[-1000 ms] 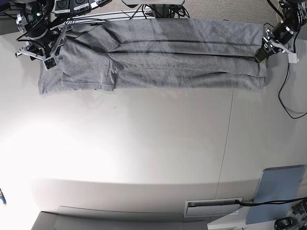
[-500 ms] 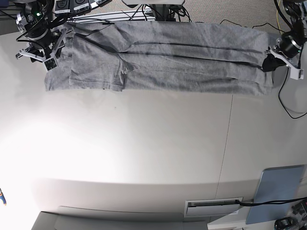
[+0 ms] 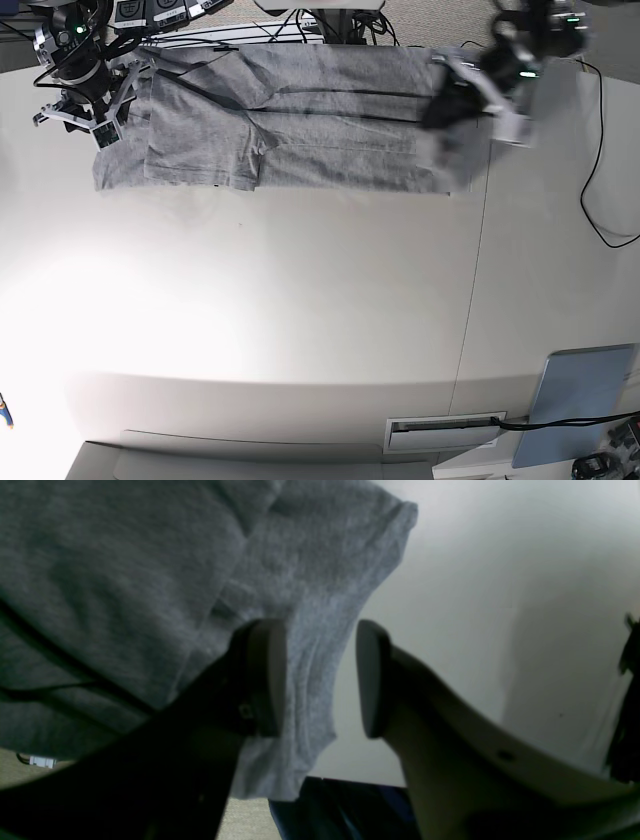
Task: Fold the T-shirt properly
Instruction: 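Grasp the strip end with the left gripper and fold it toward the right gripper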
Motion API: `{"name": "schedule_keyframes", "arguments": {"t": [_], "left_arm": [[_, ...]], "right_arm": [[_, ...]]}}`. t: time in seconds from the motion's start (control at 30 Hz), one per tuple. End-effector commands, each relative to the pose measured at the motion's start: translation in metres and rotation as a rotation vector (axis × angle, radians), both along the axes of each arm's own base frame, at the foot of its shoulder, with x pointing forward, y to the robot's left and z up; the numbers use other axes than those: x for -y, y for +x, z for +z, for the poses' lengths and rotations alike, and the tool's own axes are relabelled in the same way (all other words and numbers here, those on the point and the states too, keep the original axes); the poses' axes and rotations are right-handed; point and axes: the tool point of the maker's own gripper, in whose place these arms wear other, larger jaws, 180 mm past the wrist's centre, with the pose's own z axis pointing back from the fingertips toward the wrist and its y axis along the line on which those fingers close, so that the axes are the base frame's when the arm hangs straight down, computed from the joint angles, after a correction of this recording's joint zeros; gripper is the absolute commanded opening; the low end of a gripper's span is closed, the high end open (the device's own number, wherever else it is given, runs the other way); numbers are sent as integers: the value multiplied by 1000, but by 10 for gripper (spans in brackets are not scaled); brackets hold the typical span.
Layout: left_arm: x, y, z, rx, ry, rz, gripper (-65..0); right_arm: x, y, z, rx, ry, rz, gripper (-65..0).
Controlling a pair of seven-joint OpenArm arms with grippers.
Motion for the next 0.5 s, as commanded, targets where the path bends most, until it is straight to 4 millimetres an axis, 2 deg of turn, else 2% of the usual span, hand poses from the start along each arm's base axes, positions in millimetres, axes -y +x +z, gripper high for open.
{"name": "schedule_keyframes", "arguments": {"t": [0.0,0.1,0.2,0.47], "left_arm": [[14,3,10,29,-45,-3,-650],[46,6,9,41,-62,-21,-650],[67,10,2,23,-22,-44,-650],[97,21,-14,-5,2,-64,-650]], "right_arm": [[2,8,10,43,-23,19,-418],[4,9,12,53,-41,22,-418],[5,9,13,54,-50,23,-418],[5,9,13,55,-49,23,-418]]}}
